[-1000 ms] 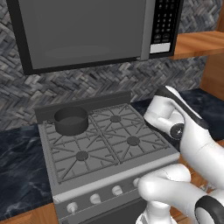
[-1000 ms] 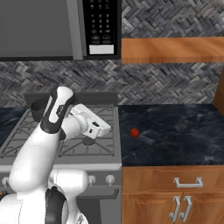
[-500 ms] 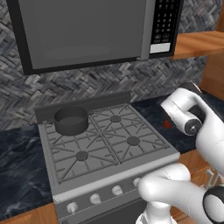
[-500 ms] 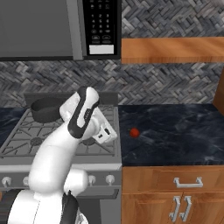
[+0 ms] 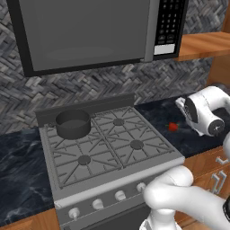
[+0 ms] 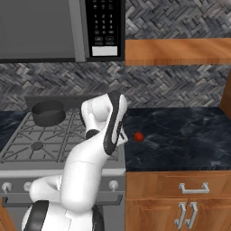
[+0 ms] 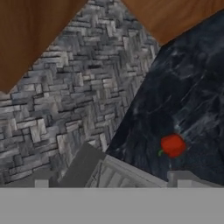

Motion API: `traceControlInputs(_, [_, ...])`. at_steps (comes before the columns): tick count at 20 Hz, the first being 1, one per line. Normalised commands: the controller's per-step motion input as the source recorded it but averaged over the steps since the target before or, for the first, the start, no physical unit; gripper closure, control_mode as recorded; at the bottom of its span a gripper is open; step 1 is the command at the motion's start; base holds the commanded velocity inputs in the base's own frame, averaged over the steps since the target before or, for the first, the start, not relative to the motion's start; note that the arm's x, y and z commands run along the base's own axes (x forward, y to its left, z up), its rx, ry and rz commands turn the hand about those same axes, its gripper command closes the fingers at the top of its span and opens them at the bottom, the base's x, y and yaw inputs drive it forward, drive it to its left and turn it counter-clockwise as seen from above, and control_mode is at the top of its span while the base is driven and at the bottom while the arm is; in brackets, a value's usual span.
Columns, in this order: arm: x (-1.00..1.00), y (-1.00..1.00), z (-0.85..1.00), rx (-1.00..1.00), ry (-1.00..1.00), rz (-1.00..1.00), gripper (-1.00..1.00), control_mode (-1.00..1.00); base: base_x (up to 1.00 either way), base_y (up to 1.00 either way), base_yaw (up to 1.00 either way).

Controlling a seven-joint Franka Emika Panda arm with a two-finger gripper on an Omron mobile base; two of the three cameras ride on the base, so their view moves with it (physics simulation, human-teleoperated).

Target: Turn on the burner for the pot on the stove. Wait thirty seconds for the pot to heat up. Then add the bell pepper to the pot.

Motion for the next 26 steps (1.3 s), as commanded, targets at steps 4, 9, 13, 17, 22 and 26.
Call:
traceControlInputs(4, [-0.06,-0.32,0.59,0.35,0.11,-0.03,-1.00,-1.00,0.00,0.00,0.00])
traceControlInputs(9, [-0.01,-0.25,0.65,0.39,0.25,-0.03,-1.00,-1.00,0.00,0.00,0.00])
traceControlInputs(13, [-0.05,-0.55,0.57,0.56,0.40,0.00,-1.00,-1.00,0.00,0.00,0.00])
traceControlInputs(17, [-0.09,-0.86,0.40,0.64,0.61,-0.01,-1.00,-1.00,0.00,0.00,0.00])
traceControlInputs(22, [-0.10,-0.82,0.39,0.41,0.55,-0.04,-1.00,-1.00,0.00,0.00,0.00])
traceControlInputs(26, [0.00,-0.62,0.49,0.13,0.56,-0.06,-1.00,-1.00,0.00,0.00,0.00])
